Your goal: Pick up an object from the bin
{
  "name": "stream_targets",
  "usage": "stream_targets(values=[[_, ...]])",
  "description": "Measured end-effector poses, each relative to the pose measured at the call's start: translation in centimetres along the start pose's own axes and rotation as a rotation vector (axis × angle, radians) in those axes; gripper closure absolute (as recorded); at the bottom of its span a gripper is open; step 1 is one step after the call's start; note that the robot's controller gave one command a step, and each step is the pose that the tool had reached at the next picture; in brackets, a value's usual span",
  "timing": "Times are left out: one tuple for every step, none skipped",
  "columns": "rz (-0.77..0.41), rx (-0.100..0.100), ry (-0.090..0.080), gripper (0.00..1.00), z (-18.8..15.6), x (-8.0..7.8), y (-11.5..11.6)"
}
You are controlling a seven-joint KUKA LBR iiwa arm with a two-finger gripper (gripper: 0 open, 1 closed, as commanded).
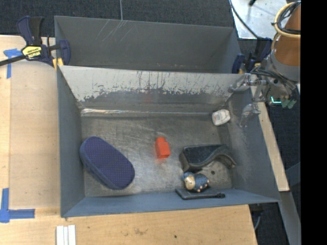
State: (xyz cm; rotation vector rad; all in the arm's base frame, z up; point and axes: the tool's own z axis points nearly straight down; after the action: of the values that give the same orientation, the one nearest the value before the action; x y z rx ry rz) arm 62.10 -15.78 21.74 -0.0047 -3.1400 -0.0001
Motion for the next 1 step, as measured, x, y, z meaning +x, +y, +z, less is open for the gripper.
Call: stream_targets(values=[[-0.06, 0.006, -0.019, 0.0, 9.83, 2.38, 2.1]])
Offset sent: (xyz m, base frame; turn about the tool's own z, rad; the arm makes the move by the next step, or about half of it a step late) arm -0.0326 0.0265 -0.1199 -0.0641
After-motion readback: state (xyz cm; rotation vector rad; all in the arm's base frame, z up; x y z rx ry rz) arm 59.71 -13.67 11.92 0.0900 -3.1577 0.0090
